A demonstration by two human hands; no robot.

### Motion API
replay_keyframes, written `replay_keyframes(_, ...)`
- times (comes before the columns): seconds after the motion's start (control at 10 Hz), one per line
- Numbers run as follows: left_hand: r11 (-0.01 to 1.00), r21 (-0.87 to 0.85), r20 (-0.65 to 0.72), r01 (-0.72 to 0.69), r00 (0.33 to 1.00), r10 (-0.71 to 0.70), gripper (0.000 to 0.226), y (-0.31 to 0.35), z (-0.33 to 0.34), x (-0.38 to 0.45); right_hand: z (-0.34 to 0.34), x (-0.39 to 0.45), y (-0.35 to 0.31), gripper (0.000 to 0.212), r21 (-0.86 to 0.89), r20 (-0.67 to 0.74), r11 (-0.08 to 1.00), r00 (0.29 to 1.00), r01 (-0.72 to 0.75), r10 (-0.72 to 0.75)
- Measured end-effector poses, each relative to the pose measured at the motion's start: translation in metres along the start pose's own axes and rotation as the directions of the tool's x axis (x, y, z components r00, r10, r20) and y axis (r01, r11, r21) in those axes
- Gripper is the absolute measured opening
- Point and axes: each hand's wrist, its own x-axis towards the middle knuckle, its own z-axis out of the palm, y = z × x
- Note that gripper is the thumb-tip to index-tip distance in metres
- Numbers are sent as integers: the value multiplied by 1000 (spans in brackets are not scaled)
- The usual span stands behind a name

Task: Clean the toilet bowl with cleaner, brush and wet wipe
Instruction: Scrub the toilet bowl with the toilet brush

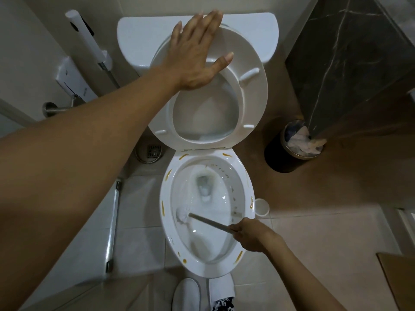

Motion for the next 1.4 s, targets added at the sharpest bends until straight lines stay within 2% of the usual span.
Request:
replay_keyframes(0.1,1000,-3,-4,-1,1000,1,80,1,0,-1,-5,4,-10,37,-130,-5,991,1000,-17,16)
replay_keyframes(0.2,1000,3,2,7,1000,-7,80,1,-1,0,1,24,-16,37,32,-113,998,992,-50,54)
replay_keyframes(0.3,1000,9,-3,4,1000,-4,80,1,-1,0,11,35,-17,38,279,-183,958,977,-58,113)
replay_keyframes(0.4,1000,2,3,4,1000,-4,80,1,-1,0,24,22,-7,39,450,-131,890,981,-71,144)
replay_keyframes(0.5,1000,4,-7,3,1000,-3,80,1,0,0,29,0,8,38,519,-10,844,987,-134,163)
replay_keyframes(0.6,1000,-1,-13,2,1000,-2,80,2,1,0,31,1,5,38,514,-42,851,988,-105,147)
replay_keyframes(0.7,1000,-9,0,5,1000,-5,80,0,-1,0,27,16,-14,39,541,-131,837,975,-83,181)
replay_keyframes(0.8,1000,-8,8,-12,1000,12,79,-1,-2,0,28,20,-25,37,529,-138,845,975,-75,172)
replay_keyframes(1.0,1000,2,13,-4,1000,4,79,1,-3,-1,35,-25,-1,38,356,-17,921,985,-156,173)
replay_keyframes(1.1,1000,4,9,1,1000,-1,80,1,-3,-1,33,-37,7,37,333,47,908,966,-255,254)
replay_keyframes(1.4,1000,-4,7,-12,1000,13,78,0,-3,-1,16,-24,-5,36,351,19,904,968,-242,252)
